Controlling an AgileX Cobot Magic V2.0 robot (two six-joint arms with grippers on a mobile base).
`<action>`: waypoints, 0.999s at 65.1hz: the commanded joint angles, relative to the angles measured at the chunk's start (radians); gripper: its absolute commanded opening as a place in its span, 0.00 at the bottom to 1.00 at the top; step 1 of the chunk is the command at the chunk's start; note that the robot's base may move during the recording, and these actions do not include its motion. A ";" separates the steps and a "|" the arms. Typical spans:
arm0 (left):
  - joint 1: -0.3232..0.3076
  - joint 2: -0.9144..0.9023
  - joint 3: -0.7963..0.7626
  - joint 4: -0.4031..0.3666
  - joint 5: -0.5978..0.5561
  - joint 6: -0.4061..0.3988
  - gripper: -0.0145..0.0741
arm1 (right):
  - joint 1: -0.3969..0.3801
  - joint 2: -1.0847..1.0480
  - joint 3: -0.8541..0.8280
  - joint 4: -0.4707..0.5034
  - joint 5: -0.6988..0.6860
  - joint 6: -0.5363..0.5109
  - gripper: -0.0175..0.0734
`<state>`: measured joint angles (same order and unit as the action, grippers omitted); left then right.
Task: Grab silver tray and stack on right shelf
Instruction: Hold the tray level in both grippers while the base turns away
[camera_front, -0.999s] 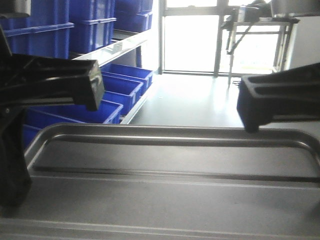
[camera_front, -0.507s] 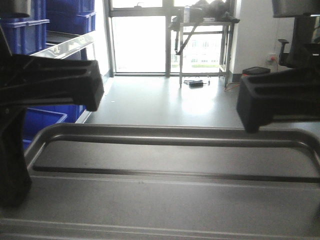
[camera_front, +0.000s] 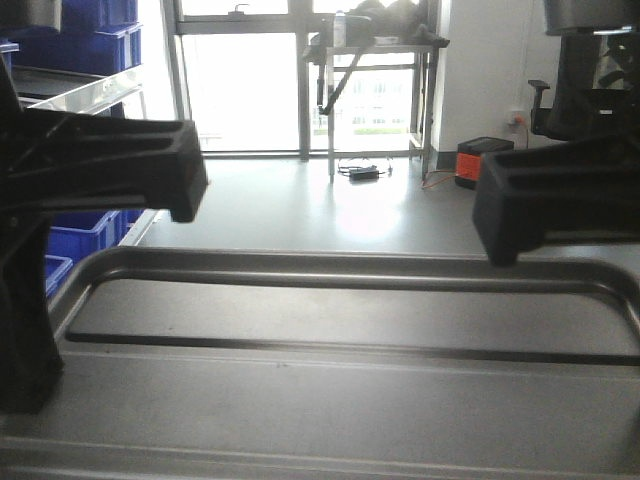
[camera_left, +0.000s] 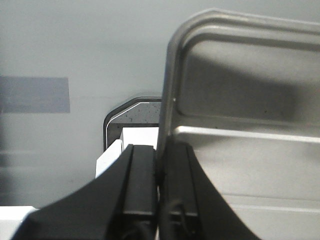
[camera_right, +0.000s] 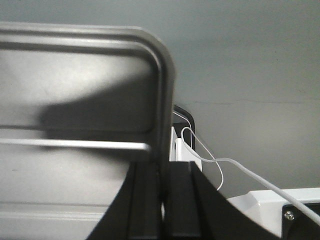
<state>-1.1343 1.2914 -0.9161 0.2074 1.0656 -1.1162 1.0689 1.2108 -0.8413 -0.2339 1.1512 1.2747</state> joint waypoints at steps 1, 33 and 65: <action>-0.005 -0.026 -0.027 0.047 0.032 -0.015 0.05 | 0.002 -0.024 -0.025 -0.029 0.152 -0.006 0.26; -0.005 -0.026 -0.027 0.047 0.032 -0.015 0.05 | 0.002 -0.024 -0.025 -0.029 0.150 -0.006 0.26; -0.005 -0.026 -0.027 0.056 0.036 -0.015 0.05 | 0.002 -0.024 -0.025 -0.030 0.145 -0.006 0.26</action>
<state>-1.1390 1.2914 -0.9161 0.2074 1.0674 -1.1162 1.0689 1.2108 -0.8413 -0.2339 1.1550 1.2754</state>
